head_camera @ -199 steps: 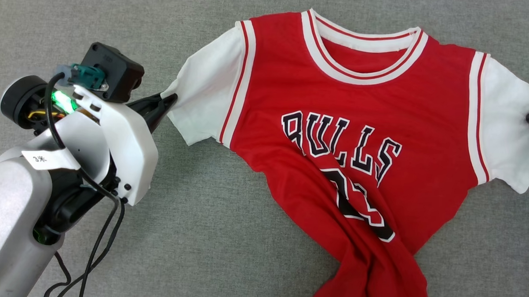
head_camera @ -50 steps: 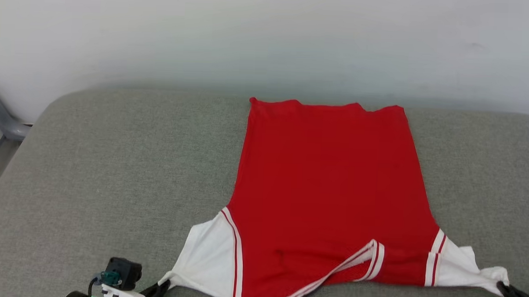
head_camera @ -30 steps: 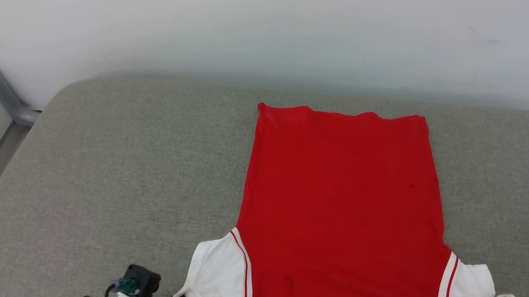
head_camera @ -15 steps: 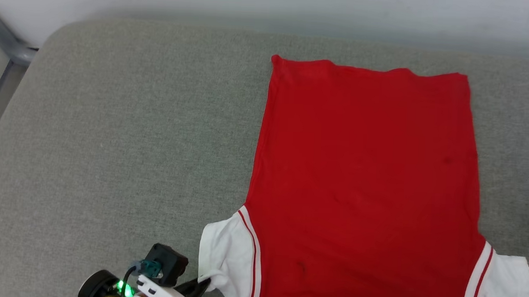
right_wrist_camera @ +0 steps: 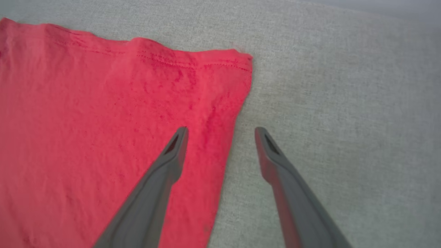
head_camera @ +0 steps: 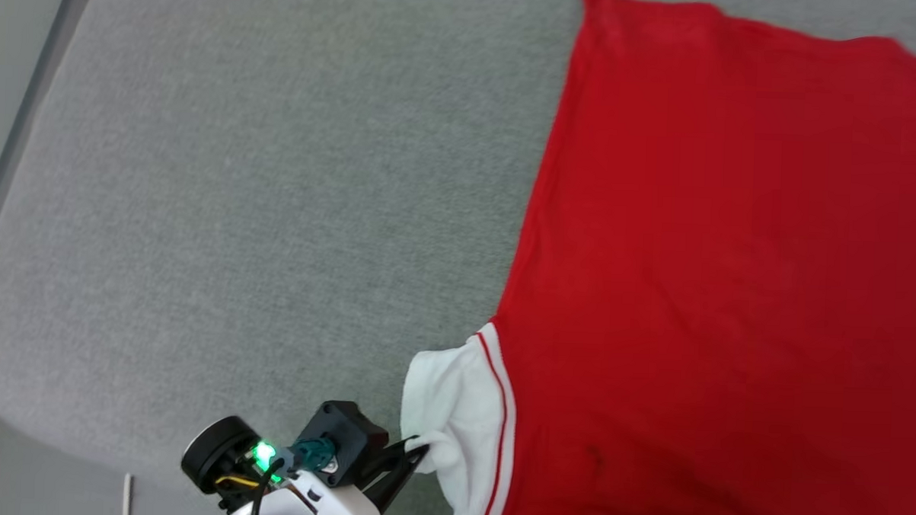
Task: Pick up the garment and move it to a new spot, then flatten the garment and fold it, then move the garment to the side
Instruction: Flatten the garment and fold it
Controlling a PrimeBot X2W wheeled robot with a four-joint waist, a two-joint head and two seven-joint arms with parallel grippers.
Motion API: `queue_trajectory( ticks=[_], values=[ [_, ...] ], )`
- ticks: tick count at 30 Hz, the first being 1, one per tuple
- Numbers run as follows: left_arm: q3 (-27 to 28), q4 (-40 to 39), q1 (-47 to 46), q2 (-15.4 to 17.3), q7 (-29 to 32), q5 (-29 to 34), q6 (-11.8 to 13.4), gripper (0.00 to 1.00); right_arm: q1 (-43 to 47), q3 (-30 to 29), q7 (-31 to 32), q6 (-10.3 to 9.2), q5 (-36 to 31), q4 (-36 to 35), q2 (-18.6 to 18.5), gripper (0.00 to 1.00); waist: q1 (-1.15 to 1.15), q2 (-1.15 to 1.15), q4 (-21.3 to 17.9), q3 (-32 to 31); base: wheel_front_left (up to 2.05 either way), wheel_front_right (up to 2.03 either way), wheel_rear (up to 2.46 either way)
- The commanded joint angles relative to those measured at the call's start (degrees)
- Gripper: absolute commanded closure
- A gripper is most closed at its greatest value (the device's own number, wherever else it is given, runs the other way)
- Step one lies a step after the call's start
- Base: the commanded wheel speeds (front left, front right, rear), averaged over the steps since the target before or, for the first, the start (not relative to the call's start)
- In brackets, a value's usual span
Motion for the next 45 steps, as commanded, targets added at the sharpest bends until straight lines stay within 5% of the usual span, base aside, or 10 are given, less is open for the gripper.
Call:
queue_trajectory(
  ticks=[1,9,17,18,19,20,32,45],
  values=[
    [-0.1,-0.3,-0.8,-0.5,-0.3,0.3,-0.3,1.00,-1.6,-1.0,0.6,-0.04,-1.2,1.3,0.5,0.00,-0.02,0.00,3.3,3.2,0.00,0.00,0.00],
    [-0.7,-0.3,-2.5,-1.7,-1.1,1.2,-0.1,1.00,-7.4,-5.4,3.0,-0.04,-8.7,5.9,2.4,0.00,-0.02,0.00,5.9,7.0,0.00,0.00,0.00],
    [-1.2,0.7,-3.4,-2.8,-1.7,1.6,-0.2,1.00,-6.7,-3.5,5.3,-0.04,-11.3,6.0,4.6,0.00,-0.02,0.00,6.3,9.0,0.00,0.00,0.00],
    [-1.3,0.9,-3.6,-2.9,-1.7,1.6,-0.3,1.00,-6.2,-3.1,5.8,-0.04,-11.4,6.1,4.8,0.20,-0.02,0.00,6.2,9.0,0.00,0.00,0.00],
    [-1.3,1.1,-3.8,-3.0,-1.7,1.6,-0.4,1.00,-5.8,-2.9,6.2,-0.04,-11.5,6.2,4.8,0.85,-0.02,0.00,6.2,9.0,0.00,0.00,0.00],
    [-1.4,1.3,-3.9,-3.1,-1.7,1.6,-0.4,1.00,-5.3,-2.8,6.4,-0.04,-11.6,6.2,4.9,1.00,-0.02,0.00,6.2,9.0,0.00,0.00,0.00],
    [-1.0,2.0,-4.1,-2.8,-1.6,1.5,0.2,1.00,-0.9,-3.0,4.6,-0.06,-11.7,6.4,3.3,1.00,-0.02,0.00,3.8,5.0,0.00,0.00,0.00],
    [0.0,3.5,-1.6,-1.4,-0.9,-0.4,1.6,1.00,14.2,-4.5,0.4,-0.06,-7.2,5.1,6.4,1.00,-0.02,0.00,-2.9,-6.4,0.00,0.00,0.00]
  ],
)
